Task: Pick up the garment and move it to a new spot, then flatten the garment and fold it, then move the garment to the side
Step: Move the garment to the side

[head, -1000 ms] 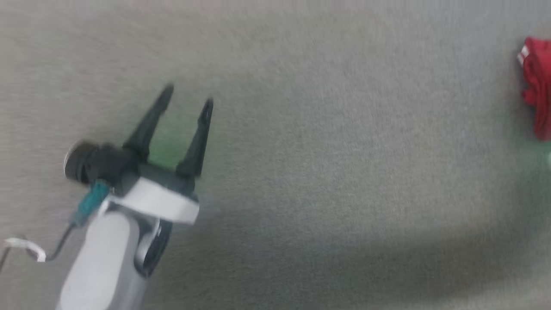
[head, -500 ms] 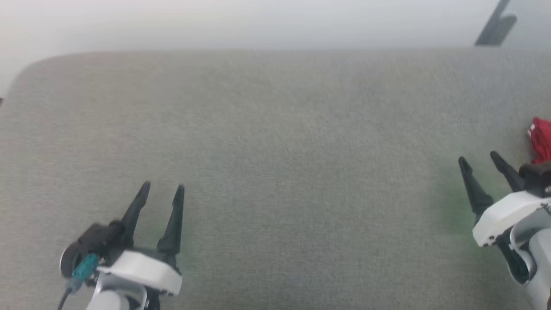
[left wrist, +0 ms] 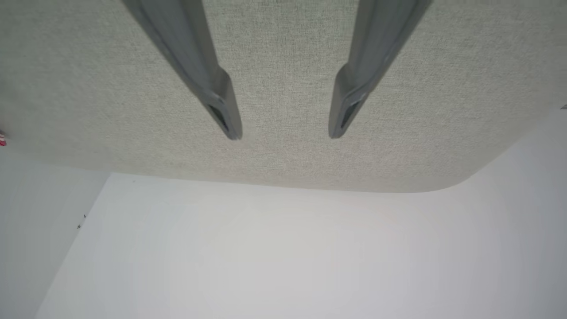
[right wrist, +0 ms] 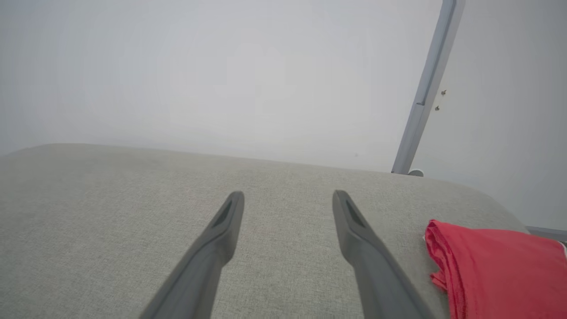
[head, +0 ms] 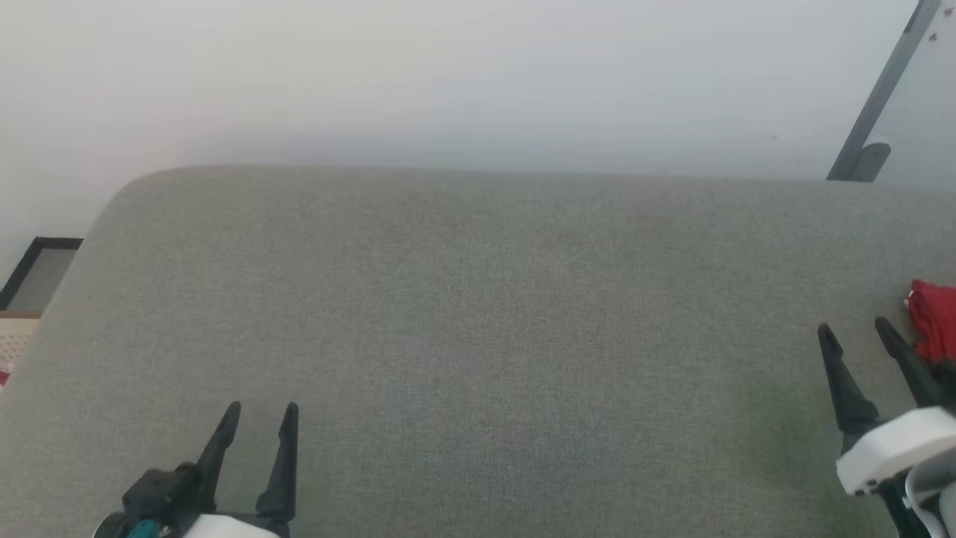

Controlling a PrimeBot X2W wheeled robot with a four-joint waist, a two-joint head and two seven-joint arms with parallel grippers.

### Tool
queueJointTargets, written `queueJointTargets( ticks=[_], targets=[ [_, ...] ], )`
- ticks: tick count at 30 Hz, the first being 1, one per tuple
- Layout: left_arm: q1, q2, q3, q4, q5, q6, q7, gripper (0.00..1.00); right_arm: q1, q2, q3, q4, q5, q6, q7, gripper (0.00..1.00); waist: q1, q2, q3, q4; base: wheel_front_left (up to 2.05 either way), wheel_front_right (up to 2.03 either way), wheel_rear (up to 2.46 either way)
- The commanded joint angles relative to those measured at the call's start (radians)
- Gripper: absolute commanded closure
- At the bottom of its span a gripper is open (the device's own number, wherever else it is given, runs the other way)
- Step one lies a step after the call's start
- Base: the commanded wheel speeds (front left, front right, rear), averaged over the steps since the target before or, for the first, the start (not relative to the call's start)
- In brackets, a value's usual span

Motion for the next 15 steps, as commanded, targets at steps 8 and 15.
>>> queueJointTargets(
  ticks=[8, 15],
  targets=[
    [0.081, -0.020, 0.041, -0.047, 0.018, -0.001, -0.004, 0.00, 0.136, 0.060, -0.115, -0.146, -0.037, 0.000, 0.048, 0.00, 0.0000, 0.0000, -0.031, 0.009, 0.00, 0.00, 0.00],
    [0.124, -0.023, 0.053, -0.092, 0.022, -0.001, -0.004, 0.00, 0.244, 0.113, -0.201, -0.267, -0.071, 0.000, 0.096, 0.00, 0.0000, 0.0000, -0.036, 0.019, 0.00, 0.00, 0.00]
  ],
)
